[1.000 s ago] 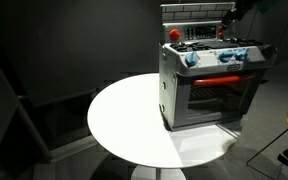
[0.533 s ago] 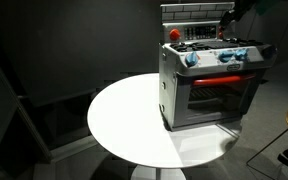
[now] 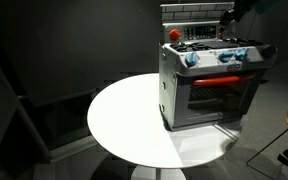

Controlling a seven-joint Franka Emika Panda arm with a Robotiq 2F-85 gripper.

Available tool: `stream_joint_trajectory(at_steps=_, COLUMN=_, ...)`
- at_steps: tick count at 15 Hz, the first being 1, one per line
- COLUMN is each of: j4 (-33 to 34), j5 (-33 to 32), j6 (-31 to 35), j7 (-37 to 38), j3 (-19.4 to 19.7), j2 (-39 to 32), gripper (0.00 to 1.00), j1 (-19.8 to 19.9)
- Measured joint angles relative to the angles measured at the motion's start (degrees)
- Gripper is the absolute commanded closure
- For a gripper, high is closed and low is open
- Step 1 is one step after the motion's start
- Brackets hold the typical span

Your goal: Press a switch on the stove

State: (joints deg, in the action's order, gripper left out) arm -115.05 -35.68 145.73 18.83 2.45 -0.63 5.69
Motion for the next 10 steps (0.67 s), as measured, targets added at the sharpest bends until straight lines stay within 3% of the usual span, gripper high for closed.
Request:
stream_joint_trajectory(at_steps=4, j4=-1.03, j5=6.00, j6=-4.95, j7=-1.46, j3=-0.17, j2=2.68, gripper=0.00, j1=-1.62)
stream_joint_trajectory(at_steps=10, j4=-2.83, j5=19.23, j6=-20.58, j7=-8.61, j3=-0.82, j2=9.98, gripper=0.00, j1=-3.01)
